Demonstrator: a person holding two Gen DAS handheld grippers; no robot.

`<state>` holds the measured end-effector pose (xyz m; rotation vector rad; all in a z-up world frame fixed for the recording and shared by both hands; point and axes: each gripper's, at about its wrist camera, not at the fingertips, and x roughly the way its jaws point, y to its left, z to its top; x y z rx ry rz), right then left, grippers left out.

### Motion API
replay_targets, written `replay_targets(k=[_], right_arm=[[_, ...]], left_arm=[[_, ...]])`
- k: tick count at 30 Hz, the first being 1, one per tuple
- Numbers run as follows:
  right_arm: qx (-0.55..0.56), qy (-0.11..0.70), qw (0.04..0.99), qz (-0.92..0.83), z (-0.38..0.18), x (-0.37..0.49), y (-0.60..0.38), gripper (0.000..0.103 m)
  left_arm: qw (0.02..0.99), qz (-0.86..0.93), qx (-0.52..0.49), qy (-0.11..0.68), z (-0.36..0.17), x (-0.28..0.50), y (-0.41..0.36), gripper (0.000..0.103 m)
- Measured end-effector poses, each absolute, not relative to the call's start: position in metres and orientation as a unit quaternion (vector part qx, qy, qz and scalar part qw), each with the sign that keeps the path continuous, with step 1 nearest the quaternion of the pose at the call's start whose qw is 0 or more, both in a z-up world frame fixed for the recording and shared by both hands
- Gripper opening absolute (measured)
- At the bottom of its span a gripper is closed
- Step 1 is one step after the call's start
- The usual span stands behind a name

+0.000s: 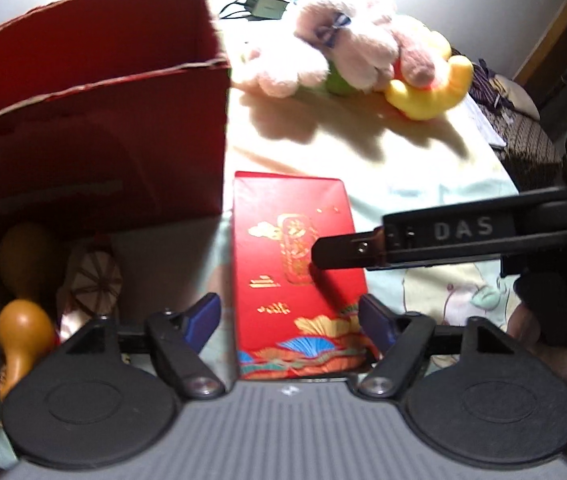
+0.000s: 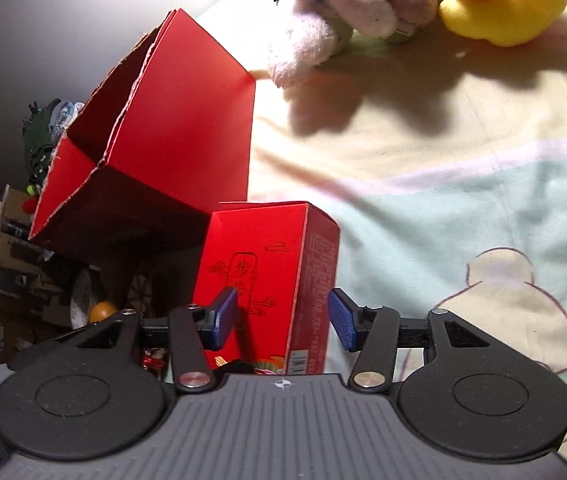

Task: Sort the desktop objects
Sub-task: 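Carry the small red carton in the right gripper toward the big red box, then lower the red carton into the box corner and open the right gripper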

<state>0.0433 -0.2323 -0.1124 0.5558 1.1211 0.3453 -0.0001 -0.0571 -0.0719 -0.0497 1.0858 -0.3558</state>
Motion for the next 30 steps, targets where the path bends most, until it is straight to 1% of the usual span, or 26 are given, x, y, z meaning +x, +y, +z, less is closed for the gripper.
replay_targets(k=[2,4,5,9,11,17,21,25,30], right_arm=[[0.260,0.531,0.790,0.163,-0.117,0.048,-0.227,0.057],[0.258,0.533,0.789,0.163,-0.120,0.050,-0.222,0.062],[0.260,0.533,0.788,0.163,-0.121,0.051,-0.222,0.064],[0.260,0.530,0.790,0.167,-0.122,0.050,-0.225,0.061],[0.256,0.529,0.791,0.170,-0.121,0.049,-0.227,0.058],[0.248,0.515,0.804,0.162,-0.108,0.035,-0.250,0.058],[0.252,0.481,0.826,0.152,-0.080,0.027,-0.272,0.058],[0.240,0.427,0.858,0.151,-0.038,0.031,-0.281,0.058],[0.199,0.357,0.896,0.175,0.015,0.053,-0.259,0.058]], left_arm=[[0.836,-0.168,-0.030,0.521,-0.075,0.007,-0.057,0.085],[0.831,-0.168,-0.023,0.529,-0.080,0.012,-0.062,0.083],[0.829,-0.170,-0.019,0.532,-0.083,0.014,-0.066,0.084],[0.829,-0.170,-0.028,0.531,-0.085,0.014,-0.074,0.083],[0.830,-0.168,-0.031,0.531,-0.086,0.012,-0.075,0.083],[0.831,-0.189,-0.015,0.523,-0.079,0.006,-0.097,0.081],[0.841,-0.219,-0.011,0.494,-0.057,0.005,-0.115,0.081],[0.866,-0.237,-0.003,0.441,-0.018,0.009,-0.126,0.081],[0.898,-0.235,0.003,0.372,0.034,0.025,-0.110,0.081]])
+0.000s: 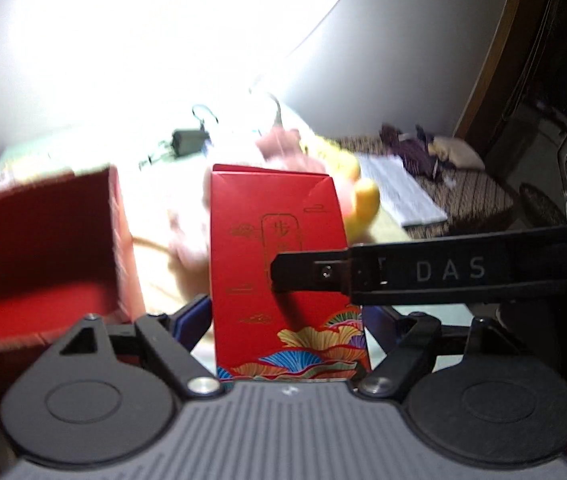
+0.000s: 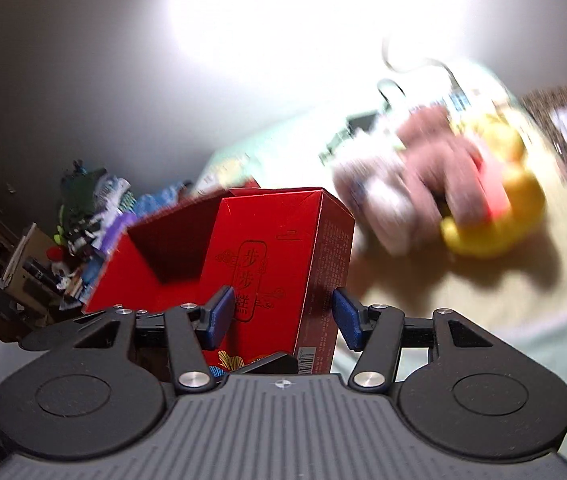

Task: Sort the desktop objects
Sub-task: 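Lower the red carton into the box corner and open the right gripper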

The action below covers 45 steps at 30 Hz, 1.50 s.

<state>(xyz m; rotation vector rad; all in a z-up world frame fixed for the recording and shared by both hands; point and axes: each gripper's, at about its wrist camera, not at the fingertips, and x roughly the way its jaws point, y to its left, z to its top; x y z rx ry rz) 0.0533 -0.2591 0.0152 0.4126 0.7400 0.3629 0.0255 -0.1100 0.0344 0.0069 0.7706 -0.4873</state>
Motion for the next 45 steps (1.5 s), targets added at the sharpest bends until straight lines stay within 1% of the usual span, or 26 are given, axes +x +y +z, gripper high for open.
replay_targets(k=[4,6,9,12,20,23,26,29,30,31,32,36,37,39,45], right_arm=[[0.179,0.317,0.909,0.202,0.044,0.079,-0.225,0.058],[0.176,0.316,0.907,0.215,0.050,0.097,-0.203,0.058],[0.166,0.327,0.899,0.238,0.046,0.124,-0.161,0.058],[0.163,0.362,0.883,0.252,0.029,0.149,-0.119,0.058],[0.142,0.476,0.829,0.259,-0.034,0.189,-0.032,0.057],[0.159,0.509,0.808,0.251,-0.050,0.203,-0.023,0.056],[0.177,0.543,0.785,0.242,-0.062,0.216,-0.020,0.055],[0.184,0.560,0.774,0.230,-0.067,0.223,-0.018,0.054],[0.184,0.561,0.774,0.228,-0.066,0.225,-0.017,0.052],[0.185,0.568,0.769,0.225,-0.068,0.228,-0.016,0.047],[0.187,0.581,0.760,0.224,-0.069,0.231,-0.015,0.046],[0.168,0.609,0.743,0.219,-0.078,0.235,-0.005,0.046],[0.170,0.612,0.741,0.219,-0.079,0.236,-0.004,0.047],[0.178,0.613,0.739,0.218,-0.078,0.237,-0.008,0.047],[0.206,0.639,0.709,0.216,-0.090,0.243,-0.009,0.045]], left_arm=[[0.918,-0.222,0.007,0.328,0.069,0.044,-0.073,0.081],[0.925,-0.210,0.011,0.316,0.077,0.056,-0.051,0.081],[0.929,-0.188,0.006,0.320,0.077,0.070,-0.009,0.081],[0.924,-0.163,-0.005,0.347,0.061,0.091,0.033,0.081],[0.886,-0.111,-0.021,0.450,-0.018,0.134,0.108,0.081],[0.871,-0.104,-0.018,0.479,-0.037,0.147,0.120,0.081],[0.859,-0.098,-0.013,0.502,-0.046,0.156,0.125,0.081],[0.848,-0.100,-0.025,0.521,-0.049,0.160,0.132,0.079],[0.846,-0.103,-0.028,0.522,-0.048,0.162,0.133,0.078],[0.846,-0.103,-0.024,0.522,-0.046,0.162,0.133,0.078],[0.845,-0.097,-0.015,0.525,-0.046,0.163,0.132,0.076],[0.840,-0.097,-0.019,0.533,-0.046,0.165,0.136,0.075],[0.840,-0.097,-0.020,0.534,-0.045,0.164,0.137,0.075],[0.841,-0.102,-0.020,0.532,-0.043,0.160,0.141,0.069],[0.849,-0.125,-0.024,0.512,-0.031,0.142,0.147,0.068]])
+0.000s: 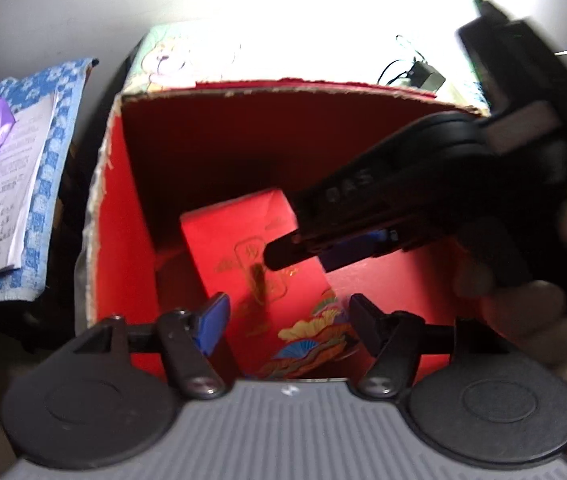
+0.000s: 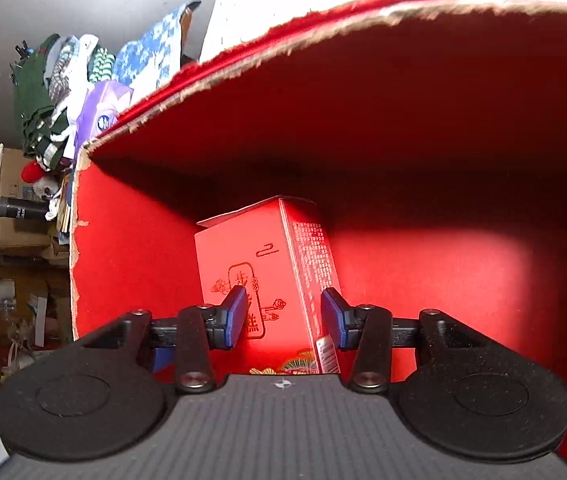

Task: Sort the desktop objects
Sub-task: 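Lower the red carton into the box corner and open the right gripper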

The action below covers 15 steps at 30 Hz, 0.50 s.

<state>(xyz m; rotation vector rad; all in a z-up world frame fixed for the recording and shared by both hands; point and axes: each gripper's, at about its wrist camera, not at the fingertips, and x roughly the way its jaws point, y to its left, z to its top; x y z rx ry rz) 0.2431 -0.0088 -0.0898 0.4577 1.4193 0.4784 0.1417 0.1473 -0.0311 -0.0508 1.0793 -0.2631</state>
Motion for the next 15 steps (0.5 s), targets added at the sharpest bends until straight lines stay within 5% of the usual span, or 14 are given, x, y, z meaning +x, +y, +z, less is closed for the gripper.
replay_targets(k=[6,15], right_arm=[[0.238,0.673,0.665,0.221,-0.106,0.240,0.001,0.038],[0.280,0.691,0.621,0.242,-0.124,0.235,-0.004,0.043]], left_arm=[[0.854,-0.141,-0.037,0.500,-0.023,0.136,0.152,0.066],[0.844,-0.131,-0.039,0.518,-0.034,0.149,0.155,0.061]])
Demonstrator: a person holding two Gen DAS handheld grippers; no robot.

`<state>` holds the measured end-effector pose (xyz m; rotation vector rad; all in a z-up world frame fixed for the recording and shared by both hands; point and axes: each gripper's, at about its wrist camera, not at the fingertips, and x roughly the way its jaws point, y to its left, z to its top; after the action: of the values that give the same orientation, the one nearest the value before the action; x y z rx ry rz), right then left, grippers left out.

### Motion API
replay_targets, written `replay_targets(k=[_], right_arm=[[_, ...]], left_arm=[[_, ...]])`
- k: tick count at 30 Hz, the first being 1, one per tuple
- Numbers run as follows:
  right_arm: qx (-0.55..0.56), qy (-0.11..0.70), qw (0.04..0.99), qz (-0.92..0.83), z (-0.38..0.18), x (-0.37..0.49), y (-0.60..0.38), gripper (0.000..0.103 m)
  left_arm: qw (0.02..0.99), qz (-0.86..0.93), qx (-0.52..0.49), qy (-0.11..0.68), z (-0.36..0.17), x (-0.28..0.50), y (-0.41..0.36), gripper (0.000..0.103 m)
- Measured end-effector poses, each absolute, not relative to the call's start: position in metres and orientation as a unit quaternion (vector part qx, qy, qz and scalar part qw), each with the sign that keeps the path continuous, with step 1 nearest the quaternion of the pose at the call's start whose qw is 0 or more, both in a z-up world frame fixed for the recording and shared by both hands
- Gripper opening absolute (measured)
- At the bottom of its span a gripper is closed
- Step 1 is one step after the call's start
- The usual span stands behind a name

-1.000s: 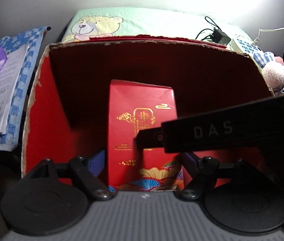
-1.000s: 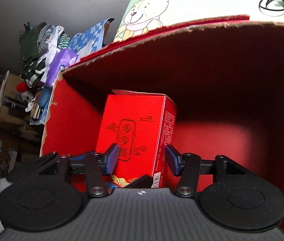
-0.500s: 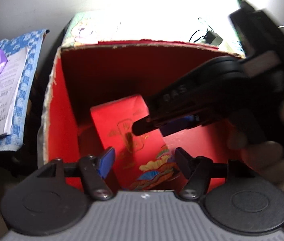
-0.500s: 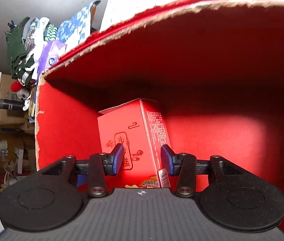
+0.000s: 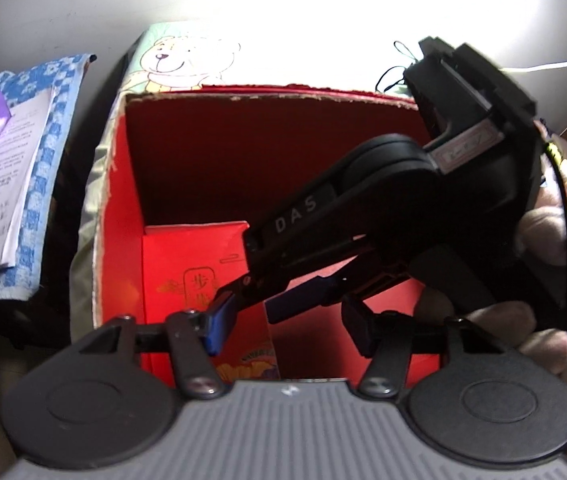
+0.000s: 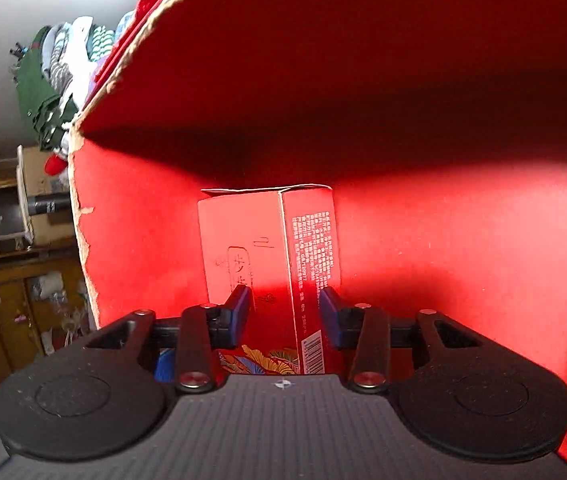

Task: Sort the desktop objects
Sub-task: 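Lower the red carton into the box corner and open the right gripper, then withdraw the open right gripper up out of the red box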

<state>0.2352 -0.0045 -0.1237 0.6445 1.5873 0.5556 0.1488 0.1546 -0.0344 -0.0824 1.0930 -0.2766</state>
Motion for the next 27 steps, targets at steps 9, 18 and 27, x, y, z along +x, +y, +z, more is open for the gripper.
replay_targets(k=[9,18,27], right_arm=[[0.243,0.638,0.704,0.198,-0.108,0.223,-0.017,0.044],[0.219,0.583,0.768,0.149,-0.079,0.208,-0.060,0.047],[0.163,0.524,0.831,0.093,-0.060,0.194,-0.045,0.048]], left_arm=[[0.845,-0.122,-0.029,0.519,-0.036,0.154,0.148,0.072],[0.853,-0.085,0.013,0.514,-0.041,0.154,0.137,0.062],[0.857,-0.063,0.048,0.510,-0.048,0.162,0.132,0.063]])
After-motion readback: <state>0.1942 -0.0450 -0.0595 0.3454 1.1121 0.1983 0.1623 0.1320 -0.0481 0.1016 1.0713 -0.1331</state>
